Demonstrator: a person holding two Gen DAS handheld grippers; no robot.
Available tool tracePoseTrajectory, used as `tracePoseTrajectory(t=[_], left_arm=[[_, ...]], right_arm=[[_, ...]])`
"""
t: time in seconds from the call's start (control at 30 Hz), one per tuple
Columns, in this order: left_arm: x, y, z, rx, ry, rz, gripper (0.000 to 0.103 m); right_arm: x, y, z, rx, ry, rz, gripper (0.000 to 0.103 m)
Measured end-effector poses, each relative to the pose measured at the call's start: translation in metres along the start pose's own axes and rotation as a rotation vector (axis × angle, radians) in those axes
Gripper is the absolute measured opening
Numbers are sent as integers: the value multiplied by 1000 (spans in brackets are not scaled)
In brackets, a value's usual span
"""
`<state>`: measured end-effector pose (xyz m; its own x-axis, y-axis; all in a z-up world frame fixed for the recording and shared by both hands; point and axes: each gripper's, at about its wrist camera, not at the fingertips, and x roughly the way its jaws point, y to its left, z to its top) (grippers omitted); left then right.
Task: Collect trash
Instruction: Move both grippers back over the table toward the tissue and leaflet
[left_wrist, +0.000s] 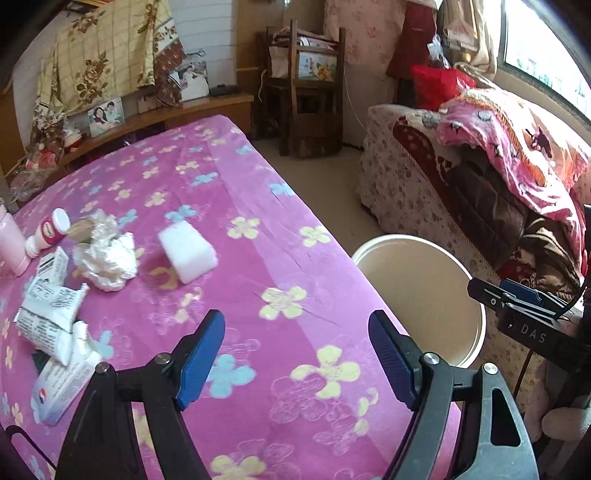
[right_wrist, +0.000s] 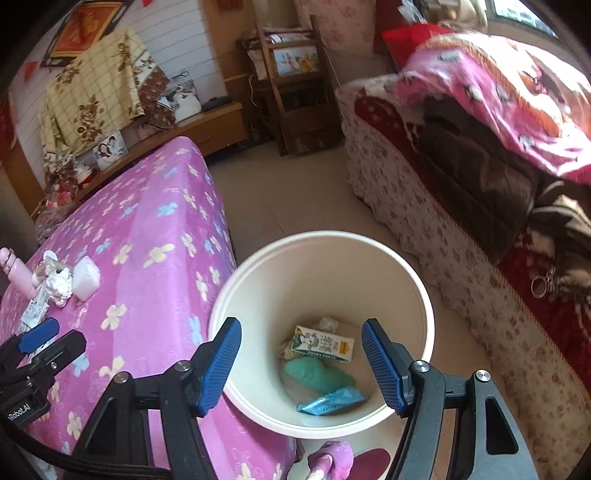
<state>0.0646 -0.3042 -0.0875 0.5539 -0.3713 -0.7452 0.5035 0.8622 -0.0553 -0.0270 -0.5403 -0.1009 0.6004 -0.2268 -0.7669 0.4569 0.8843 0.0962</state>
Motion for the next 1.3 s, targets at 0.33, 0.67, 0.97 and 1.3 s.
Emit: tracePoseTrajectory(t=[0.33, 0.67, 0.97, 1.3], left_arm=[[-40, 47, -5, -64, -93, 50, 80], [-76, 111, -20, -150, -147, 117, 80], [-104, 169, -38, -222, -178, 185, 80], [-126, 224, -57, -300, -182, 245, 80]], right_arm=[[-31, 59, 3, -79, -73, 31, 71], [-47, 136, 1, -189, -85, 108, 71], [-59, 199, -4, -282, -98, 173, 71], [-64, 252, -12, -358, -98, 223, 71]])
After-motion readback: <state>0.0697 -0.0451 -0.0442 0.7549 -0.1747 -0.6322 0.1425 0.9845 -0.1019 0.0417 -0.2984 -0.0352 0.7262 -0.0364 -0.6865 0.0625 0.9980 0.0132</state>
